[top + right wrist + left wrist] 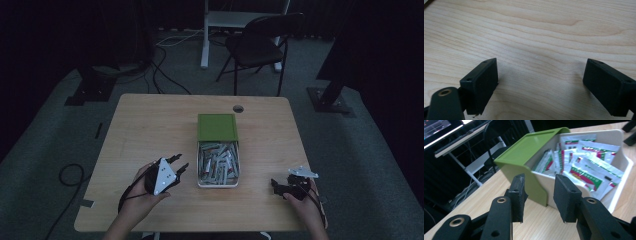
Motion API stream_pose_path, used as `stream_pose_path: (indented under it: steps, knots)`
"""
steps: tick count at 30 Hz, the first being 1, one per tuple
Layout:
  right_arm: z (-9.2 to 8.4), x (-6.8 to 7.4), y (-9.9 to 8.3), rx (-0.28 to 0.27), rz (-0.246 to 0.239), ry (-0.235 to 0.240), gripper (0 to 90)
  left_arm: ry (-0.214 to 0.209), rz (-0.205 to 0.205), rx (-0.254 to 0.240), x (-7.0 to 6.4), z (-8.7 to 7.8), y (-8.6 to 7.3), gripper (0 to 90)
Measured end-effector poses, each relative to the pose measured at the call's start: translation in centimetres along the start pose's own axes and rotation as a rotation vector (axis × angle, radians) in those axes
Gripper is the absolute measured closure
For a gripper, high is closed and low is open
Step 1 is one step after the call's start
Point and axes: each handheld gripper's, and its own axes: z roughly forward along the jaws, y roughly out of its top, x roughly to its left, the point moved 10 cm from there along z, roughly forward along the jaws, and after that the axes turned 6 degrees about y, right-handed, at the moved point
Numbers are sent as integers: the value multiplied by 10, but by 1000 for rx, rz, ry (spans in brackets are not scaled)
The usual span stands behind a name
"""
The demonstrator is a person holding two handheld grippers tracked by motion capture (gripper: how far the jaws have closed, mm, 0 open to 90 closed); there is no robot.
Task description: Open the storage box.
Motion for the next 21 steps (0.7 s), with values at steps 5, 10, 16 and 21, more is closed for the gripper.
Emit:
stream_pose_path:
  steps: [5, 10, 16, 21]
  knots:
    - [0, 0, 0, 0, 0, 0, 123, 23, -29, 7, 11, -2, -8, 622]
    - [0, 0, 0, 0, 0, 0, 123, 57, -76, 27, 25, -6, -23, 622]
    - [0, 0, 0, 0, 0, 0, 123, 86, -107, 46, 35, -11, -34, 622]
    - [0, 0, 0, 0, 0, 0, 123, 94, -160, 57, 40, -13, -45, 618]
